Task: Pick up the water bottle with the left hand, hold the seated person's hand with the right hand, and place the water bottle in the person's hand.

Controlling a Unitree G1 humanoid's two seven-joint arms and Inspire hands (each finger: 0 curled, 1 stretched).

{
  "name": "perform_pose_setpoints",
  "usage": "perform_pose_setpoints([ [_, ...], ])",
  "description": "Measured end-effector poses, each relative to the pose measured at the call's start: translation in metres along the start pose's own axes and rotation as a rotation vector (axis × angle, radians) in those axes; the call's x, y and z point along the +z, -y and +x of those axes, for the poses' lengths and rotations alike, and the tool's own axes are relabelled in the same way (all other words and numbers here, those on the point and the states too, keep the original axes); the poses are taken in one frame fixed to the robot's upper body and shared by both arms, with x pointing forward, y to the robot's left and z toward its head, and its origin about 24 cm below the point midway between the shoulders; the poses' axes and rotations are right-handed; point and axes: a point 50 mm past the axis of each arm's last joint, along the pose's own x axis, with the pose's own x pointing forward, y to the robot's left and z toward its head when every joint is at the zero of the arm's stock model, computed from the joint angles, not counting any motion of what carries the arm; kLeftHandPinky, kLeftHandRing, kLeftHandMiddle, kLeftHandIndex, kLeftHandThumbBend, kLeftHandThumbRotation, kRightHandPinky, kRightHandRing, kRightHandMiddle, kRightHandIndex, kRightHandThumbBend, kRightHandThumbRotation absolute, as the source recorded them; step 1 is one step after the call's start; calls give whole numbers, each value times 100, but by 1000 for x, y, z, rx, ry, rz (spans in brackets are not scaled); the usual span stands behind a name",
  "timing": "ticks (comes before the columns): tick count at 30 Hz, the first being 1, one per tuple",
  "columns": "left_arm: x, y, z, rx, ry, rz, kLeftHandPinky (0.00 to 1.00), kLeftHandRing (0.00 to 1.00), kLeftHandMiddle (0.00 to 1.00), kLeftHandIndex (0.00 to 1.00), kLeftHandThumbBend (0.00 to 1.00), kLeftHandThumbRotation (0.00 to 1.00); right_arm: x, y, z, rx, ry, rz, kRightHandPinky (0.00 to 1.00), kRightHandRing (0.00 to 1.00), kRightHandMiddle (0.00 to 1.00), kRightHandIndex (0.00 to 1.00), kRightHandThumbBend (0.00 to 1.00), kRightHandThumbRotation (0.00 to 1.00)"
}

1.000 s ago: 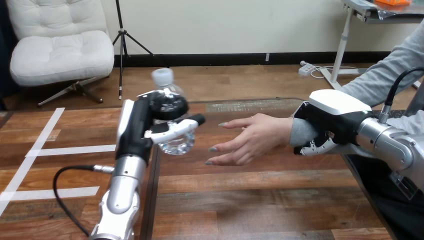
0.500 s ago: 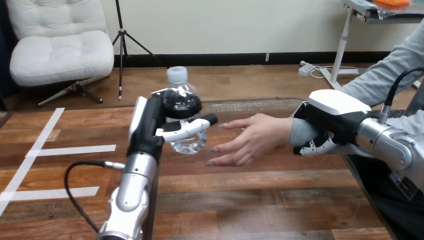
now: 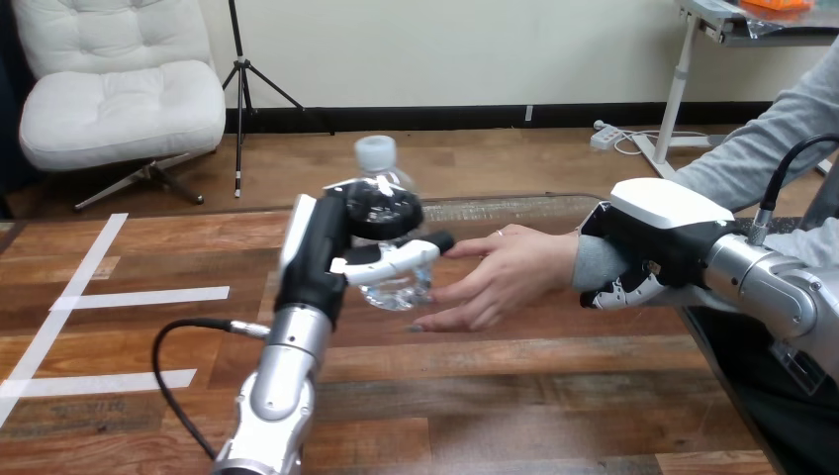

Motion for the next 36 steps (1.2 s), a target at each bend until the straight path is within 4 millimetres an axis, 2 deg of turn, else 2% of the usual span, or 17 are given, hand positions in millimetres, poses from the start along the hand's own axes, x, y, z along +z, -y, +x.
perform_pose_setpoints([
  [19,2,19,1,-45,3,-27,34,38,41,41,74,0,1,0,1,-2,0,-1,25,29,35,35,46,0],
  [36,3,28,1,-75,6,-26,34,39,41,41,73,0,1,0,1,-1,1,0,25,29,35,34,47,0],
])
